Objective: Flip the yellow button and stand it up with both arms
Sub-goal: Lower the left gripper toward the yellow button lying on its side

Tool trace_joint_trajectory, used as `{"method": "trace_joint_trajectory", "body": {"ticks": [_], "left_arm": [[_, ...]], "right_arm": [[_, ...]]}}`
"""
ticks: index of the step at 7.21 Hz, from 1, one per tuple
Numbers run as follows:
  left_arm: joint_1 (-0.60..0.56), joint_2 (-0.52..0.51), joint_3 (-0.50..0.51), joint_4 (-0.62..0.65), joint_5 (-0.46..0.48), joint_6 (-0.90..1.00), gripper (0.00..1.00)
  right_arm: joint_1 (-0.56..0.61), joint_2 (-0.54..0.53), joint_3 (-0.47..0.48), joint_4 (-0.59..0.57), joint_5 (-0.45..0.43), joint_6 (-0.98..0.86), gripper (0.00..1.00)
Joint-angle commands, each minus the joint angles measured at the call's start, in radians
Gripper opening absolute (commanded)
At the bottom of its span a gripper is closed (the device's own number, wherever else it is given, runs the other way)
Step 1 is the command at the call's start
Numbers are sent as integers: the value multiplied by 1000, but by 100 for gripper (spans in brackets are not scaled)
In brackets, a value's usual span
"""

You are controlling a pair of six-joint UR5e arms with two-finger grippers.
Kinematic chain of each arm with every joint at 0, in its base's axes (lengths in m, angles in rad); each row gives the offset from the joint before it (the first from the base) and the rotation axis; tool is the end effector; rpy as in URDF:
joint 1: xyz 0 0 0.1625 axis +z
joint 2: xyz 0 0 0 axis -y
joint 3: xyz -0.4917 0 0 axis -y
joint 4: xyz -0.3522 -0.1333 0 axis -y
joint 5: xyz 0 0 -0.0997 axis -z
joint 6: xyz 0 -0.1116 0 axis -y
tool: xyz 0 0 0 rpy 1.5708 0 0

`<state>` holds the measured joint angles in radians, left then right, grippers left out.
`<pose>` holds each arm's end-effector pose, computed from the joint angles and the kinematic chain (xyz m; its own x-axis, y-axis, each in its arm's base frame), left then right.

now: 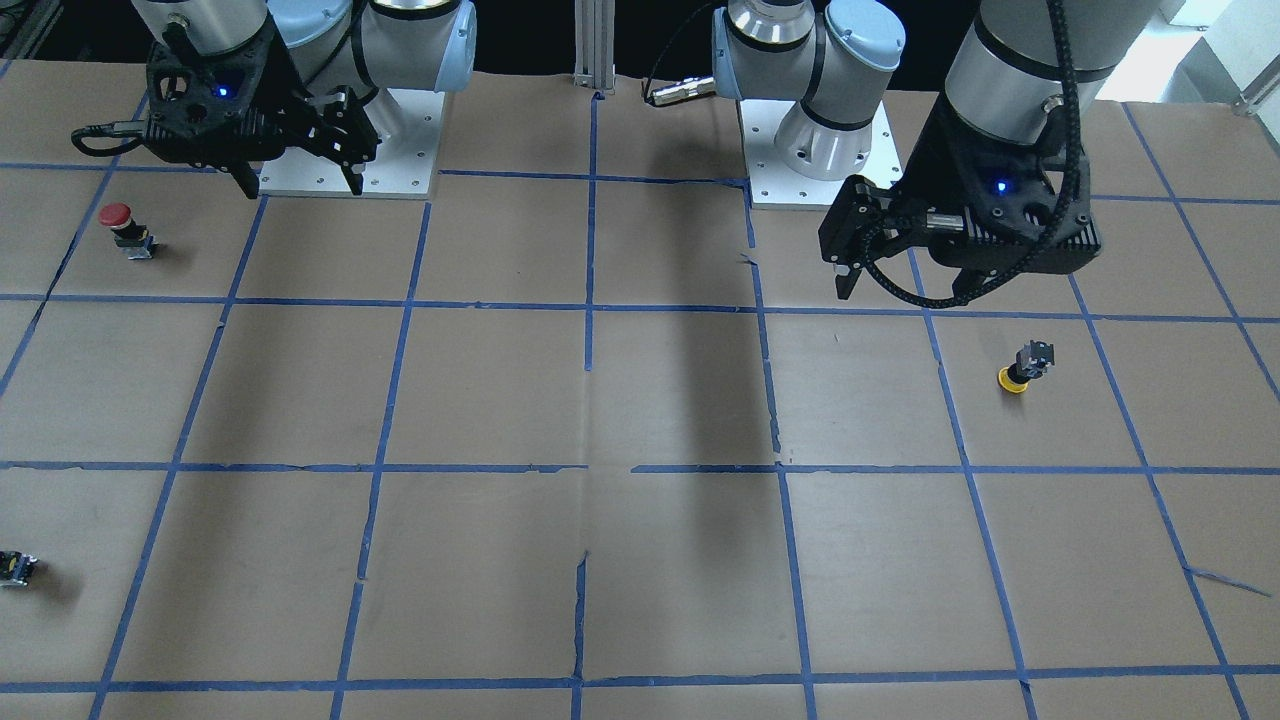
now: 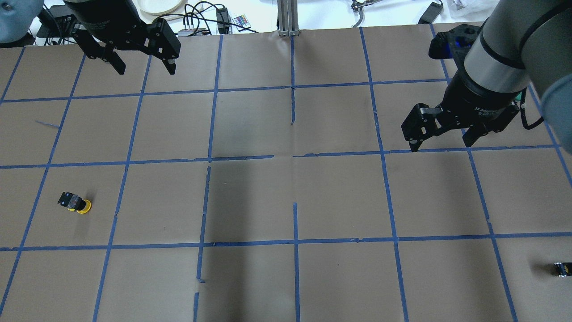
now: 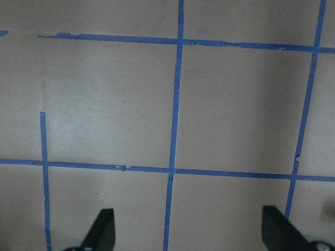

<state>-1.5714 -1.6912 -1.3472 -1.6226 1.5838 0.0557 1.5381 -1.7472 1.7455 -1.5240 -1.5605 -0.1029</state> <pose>-0.1322 -0.5146 0.5806 -0.9983 0.0555 -0.0158 0.0563 0.9971 -0.0506 0.1226 -0.3647 0.5312 -0.9975 -0.0696 -0.0149 -0.0702 0.9966 0.0438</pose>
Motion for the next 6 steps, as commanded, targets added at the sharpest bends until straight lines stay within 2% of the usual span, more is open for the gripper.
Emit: {"method": "trace_joint_trajectory", "body": {"ticks": [1, 2, 3, 4, 6], "left_arm": [[2, 10, -33, 3, -1, 18, 100], [8, 13, -39, -5, 8, 19, 100], [66, 13, -64, -8, 60, 44, 100], [176, 19, -134, 1, 61, 234, 100], [334, 18, -232, 41, 71, 476, 99]], "right_arm": [[7, -6, 3, -11, 8, 0, 100], [7, -8, 3, -11, 7, 0, 100], [7, -8, 5, -11, 7, 0, 100], [7, -8, 5, -11, 2, 2, 100], [7, -9, 6, -11, -1, 0, 100]]}}
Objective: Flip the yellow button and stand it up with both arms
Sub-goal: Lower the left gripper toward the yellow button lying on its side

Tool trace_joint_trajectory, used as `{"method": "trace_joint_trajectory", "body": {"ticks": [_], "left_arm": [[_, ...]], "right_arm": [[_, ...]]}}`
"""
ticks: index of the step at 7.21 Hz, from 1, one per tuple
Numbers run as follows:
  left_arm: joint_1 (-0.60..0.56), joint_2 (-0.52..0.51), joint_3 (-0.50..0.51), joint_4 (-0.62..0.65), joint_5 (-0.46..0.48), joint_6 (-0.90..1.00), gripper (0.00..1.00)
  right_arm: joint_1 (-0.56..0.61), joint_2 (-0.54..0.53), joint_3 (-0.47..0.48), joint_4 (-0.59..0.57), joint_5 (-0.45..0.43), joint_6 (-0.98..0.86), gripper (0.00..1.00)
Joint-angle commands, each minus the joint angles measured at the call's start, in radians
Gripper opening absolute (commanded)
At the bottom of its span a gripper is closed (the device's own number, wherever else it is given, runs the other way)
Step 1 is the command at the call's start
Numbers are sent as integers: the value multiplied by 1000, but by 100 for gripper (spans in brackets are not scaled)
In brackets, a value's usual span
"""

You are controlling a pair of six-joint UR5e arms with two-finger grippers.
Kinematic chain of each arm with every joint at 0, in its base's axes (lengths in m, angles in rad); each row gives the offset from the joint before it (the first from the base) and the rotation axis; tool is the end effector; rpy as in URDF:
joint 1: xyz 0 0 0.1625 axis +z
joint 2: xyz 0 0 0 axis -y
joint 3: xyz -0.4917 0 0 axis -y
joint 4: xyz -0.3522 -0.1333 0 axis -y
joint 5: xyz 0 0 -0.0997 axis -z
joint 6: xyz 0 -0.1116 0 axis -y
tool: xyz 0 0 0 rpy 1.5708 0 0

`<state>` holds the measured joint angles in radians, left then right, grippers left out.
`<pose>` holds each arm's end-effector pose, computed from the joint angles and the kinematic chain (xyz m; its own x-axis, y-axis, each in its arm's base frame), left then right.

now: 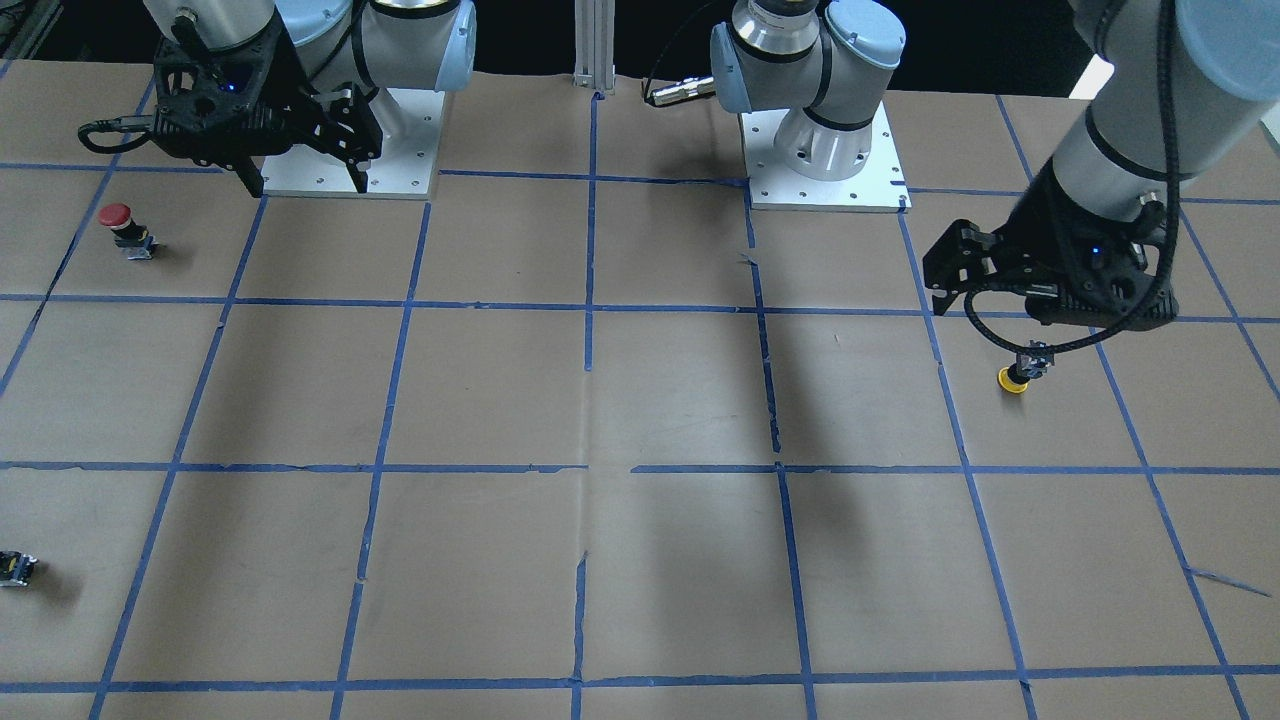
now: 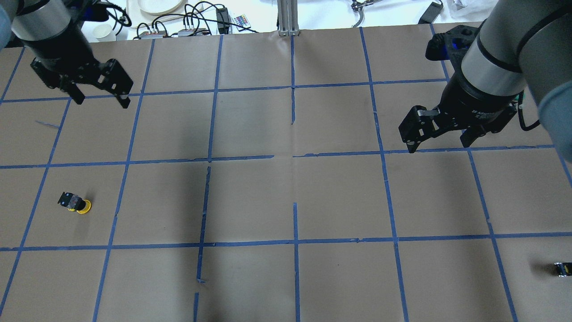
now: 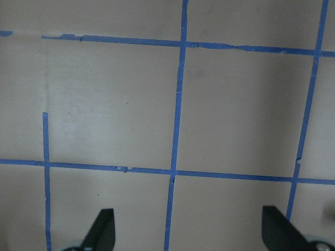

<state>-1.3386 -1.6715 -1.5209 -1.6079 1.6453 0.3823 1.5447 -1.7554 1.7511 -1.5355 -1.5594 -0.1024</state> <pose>-0.0087 -0.5063 0.5142 -0.9873 0.1546 -0.0360 0.1499 0.9827 0.1091 0.1252 -0.3615 0.5327 -0.9970 -0.0758 -0.0145 -0.0762 0.9966 0.0297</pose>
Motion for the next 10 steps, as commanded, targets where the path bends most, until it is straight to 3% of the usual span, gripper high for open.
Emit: {"method": "trace_joint_trajectory", "body": {"ticks": [1, 2, 4, 6, 8, 10], "left_arm": [[174, -10, -90, 32, 8, 288, 99], [252, -17, -129, 83, 8, 346, 99], [353, -13, -313, 277, 7, 465, 99], [397, 4, -512, 588, 5, 509, 99], [464, -14, -588, 648, -2, 576, 99], [467, -27, -593, 655, -10, 592, 99]], "right_arm": [[0, -1, 1, 0, -2, 0, 100], [0, -3, 2, 0, -5, 0, 100], [0, -3, 2, 0, -1, 1, 100], [0, -3, 2, 0, 7, 0, 100], [0, -3, 2, 0, 2, 1, 100], [0, -3, 2, 0, 1, 0, 100]]}}
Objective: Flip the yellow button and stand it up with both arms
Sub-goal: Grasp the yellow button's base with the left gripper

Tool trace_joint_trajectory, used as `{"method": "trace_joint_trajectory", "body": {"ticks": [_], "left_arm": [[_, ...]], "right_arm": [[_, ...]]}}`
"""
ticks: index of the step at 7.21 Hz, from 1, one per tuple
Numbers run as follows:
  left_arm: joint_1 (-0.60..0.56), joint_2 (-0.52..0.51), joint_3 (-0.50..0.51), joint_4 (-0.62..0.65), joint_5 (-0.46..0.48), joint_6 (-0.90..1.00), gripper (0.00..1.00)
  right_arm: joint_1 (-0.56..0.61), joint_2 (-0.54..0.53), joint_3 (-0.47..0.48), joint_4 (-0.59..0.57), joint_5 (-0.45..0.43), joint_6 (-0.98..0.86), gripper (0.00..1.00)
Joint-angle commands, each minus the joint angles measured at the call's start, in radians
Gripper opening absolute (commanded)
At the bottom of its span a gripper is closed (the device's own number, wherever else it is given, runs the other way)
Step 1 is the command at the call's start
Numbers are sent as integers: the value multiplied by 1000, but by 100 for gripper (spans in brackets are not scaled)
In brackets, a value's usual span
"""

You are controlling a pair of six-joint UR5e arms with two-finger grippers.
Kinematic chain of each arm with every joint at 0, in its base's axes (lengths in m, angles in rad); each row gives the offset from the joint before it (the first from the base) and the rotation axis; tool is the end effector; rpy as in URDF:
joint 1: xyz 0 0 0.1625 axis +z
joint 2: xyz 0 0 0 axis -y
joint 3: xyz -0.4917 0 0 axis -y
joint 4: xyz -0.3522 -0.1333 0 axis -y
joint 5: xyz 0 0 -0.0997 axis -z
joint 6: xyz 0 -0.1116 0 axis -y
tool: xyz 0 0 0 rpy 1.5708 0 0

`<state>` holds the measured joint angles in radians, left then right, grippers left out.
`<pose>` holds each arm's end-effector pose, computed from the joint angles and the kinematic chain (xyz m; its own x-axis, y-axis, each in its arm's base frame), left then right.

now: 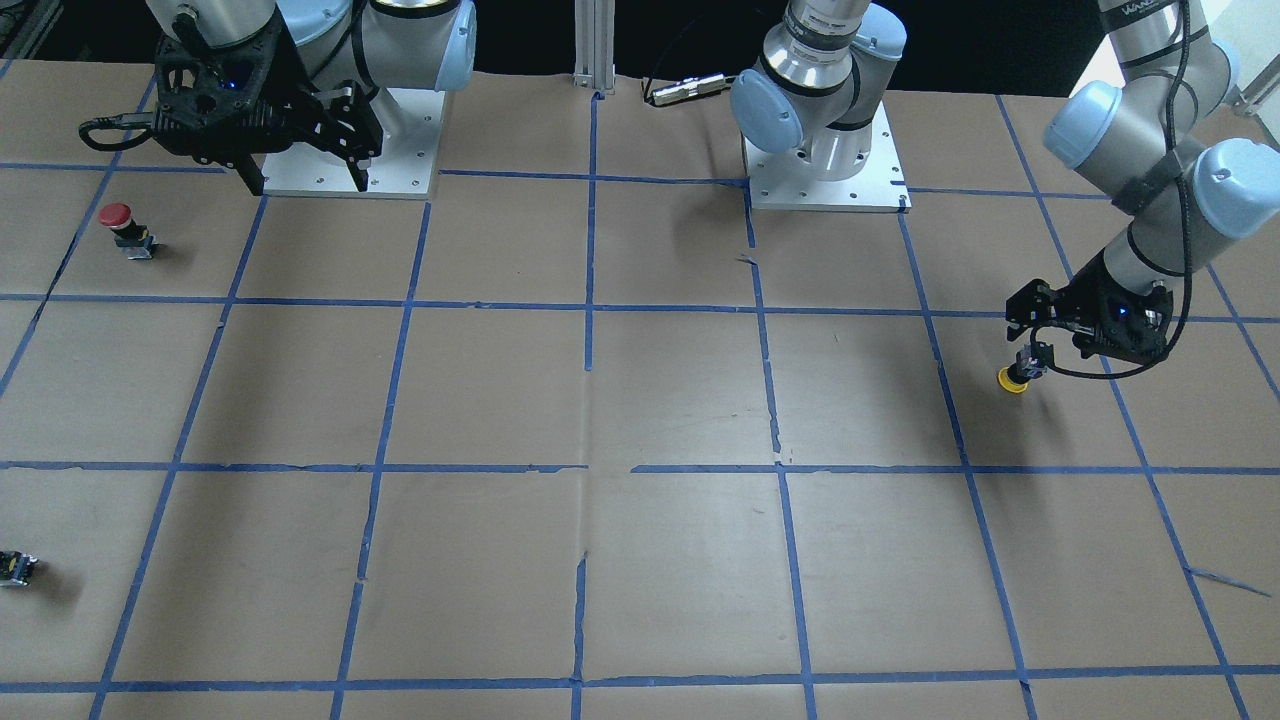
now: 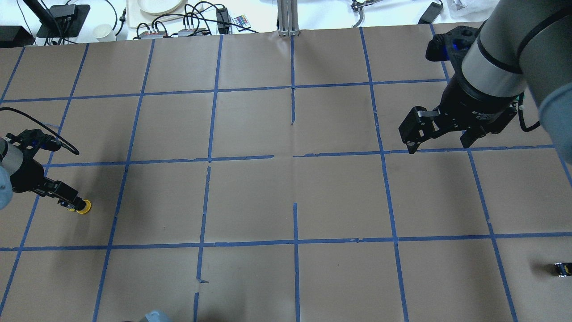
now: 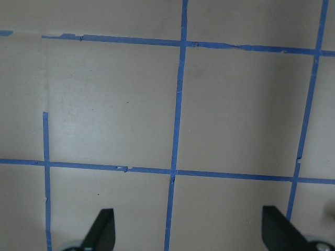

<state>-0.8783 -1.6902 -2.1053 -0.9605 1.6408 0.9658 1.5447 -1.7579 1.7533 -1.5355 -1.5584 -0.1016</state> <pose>0.1798 -0.4133 0.3209 -0.9624 0.2715 -0.0039 0.2703 0.9593 0.0823 0.1253 -0.3604 0.5326 -0.9971 -0.0750 -0.0154 -0.0754 0.9967 0.0293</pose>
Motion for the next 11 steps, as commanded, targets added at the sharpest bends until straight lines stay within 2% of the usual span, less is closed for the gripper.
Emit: {"method": "trace_joint_trajectory", "body": {"ticks": [1, 4, 5, 7, 8, 11], "left_arm": [[9, -17, -15, 8, -4, 13, 97], [9, -32, -13, 22, -1, 19, 69], [7, -34, -15, 34, -1, 16, 52], [1, -34, -15, 64, -3, 20, 38], [-8, -34, -15, 69, -6, 25, 23], [-48, 50, -5, 31, -157, 8, 18]], "right_arm": [[0, 0, 0, 0, 4, 0, 100], [0, -2, 0, 0, 6, 0, 100], [0, -2, 0, 0, 6, 0, 100], [0, 0, 0, 0, 6, -1, 100], [0, 0, 0, 0, 5, -1, 100], [0, 0, 0, 0, 6, -1, 100]]}}
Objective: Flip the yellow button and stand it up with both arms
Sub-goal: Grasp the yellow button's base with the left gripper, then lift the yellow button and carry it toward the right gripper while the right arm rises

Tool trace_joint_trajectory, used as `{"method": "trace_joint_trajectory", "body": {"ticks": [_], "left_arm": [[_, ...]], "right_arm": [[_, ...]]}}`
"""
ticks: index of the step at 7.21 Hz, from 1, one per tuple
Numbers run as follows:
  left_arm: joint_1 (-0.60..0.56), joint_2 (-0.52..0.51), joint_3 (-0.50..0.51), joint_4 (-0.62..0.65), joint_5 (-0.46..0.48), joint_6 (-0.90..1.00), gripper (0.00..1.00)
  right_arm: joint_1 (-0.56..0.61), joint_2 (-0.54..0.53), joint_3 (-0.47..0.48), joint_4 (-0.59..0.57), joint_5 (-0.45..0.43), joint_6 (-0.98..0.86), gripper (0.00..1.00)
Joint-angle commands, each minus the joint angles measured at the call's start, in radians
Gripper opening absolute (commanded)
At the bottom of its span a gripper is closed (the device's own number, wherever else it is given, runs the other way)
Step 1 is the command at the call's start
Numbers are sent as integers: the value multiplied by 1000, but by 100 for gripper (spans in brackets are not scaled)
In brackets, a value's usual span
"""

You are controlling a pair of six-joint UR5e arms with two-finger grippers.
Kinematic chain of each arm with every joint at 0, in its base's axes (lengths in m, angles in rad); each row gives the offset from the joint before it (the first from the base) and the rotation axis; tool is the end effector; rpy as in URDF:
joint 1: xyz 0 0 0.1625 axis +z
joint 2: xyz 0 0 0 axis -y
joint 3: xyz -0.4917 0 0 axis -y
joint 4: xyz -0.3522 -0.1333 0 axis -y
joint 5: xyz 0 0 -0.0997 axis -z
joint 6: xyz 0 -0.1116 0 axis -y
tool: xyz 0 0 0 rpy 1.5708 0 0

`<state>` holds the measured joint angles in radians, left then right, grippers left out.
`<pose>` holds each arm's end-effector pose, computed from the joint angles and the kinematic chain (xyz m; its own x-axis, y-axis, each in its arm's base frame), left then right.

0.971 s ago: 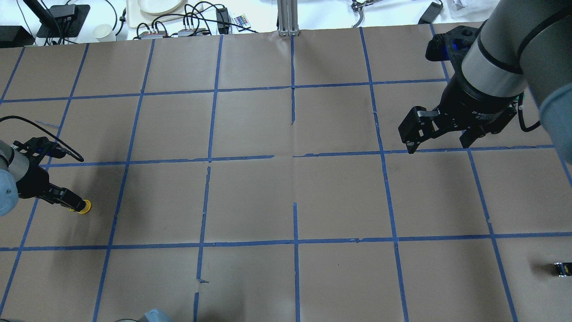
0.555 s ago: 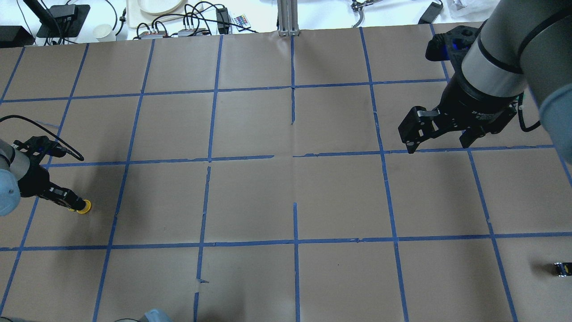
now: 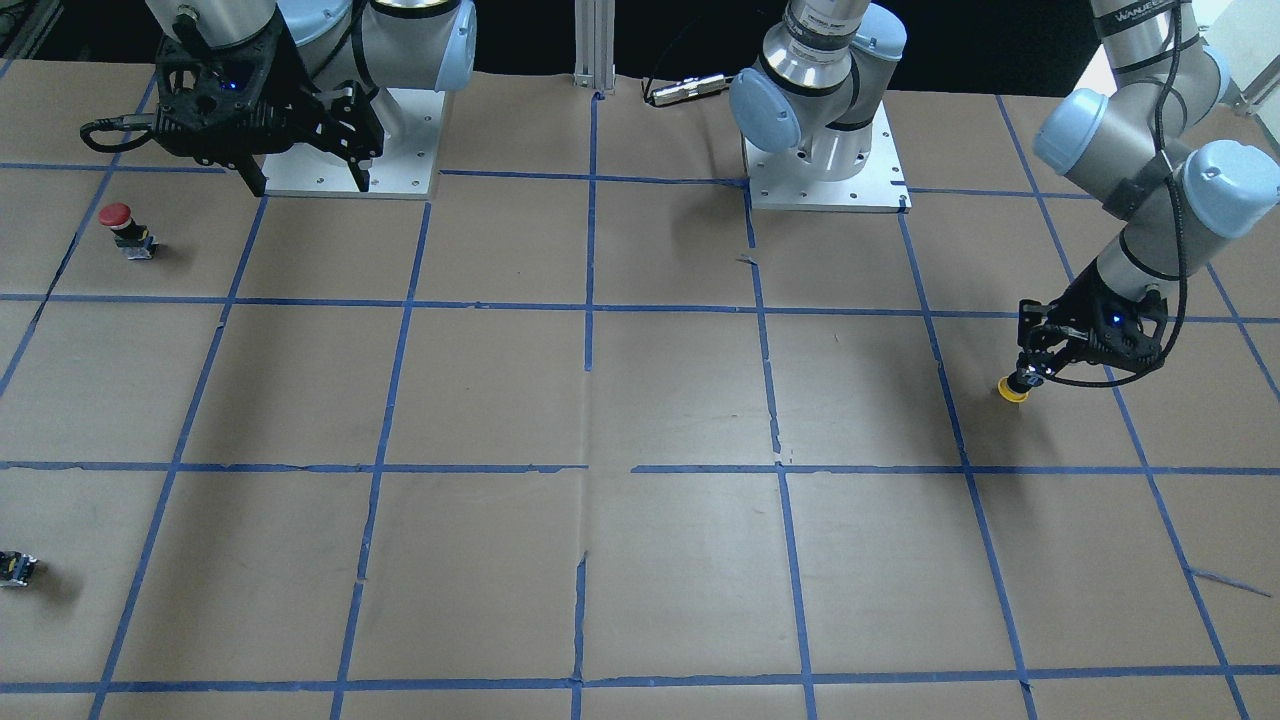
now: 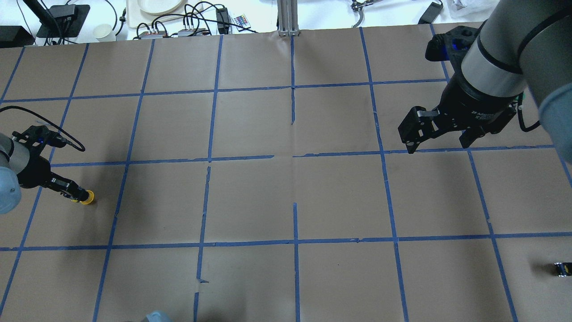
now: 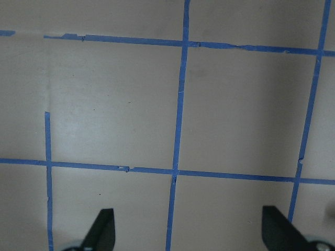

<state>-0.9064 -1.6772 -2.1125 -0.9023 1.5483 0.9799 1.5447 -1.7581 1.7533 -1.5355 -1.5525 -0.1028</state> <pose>0.1613 -0.4262 0.3293 -0.9506 0.3104 -0.0044 0.3104 0.9501 -0.0300 0.1260 -0.3603 0.5327 -0.9969 -0.0760 -0.0213 -0.0766 0.9967 0.0285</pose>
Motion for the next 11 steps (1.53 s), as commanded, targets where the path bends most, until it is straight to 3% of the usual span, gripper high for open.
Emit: {"method": "trace_joint_trajectory", "body": {"ticks": [1, 2, 3, 6, 7, 8, 9, 11], "left_arm": [[-28, 71, 5, -138, -117, -15, 18], [-37, 95, 29, -229, -204, -36, 18], [-63, 125, 84, -406, -288, -94, 18], [-259, 139, 346, -827, -562, -333, 18], [-306, 131, 359, -868, -711, -380, 18], [-368, 133, 362, -868, -806, -386, 18], [-425, 140, 356, -871, -909, -392, 18], [-495, 158, 361, -869, -1101, -476, 18]], "right_arm": [[0, 0, 0, 0, -1, -2, 100], [0, 5, 0, 0, -1, -17, 100], [0, 11, 0, 2, 0, -20, 100], [-11, 29, -17, 8, -1, 82, 100], [-12, 34, -18, 8, 6, 213, 100], [-18, 48, -20, 9, 96, 332, 100], [-23, 49, -24, 17, 129, 424, 100], [-73, 51, -38, 99, 335, 511, 100]]}}
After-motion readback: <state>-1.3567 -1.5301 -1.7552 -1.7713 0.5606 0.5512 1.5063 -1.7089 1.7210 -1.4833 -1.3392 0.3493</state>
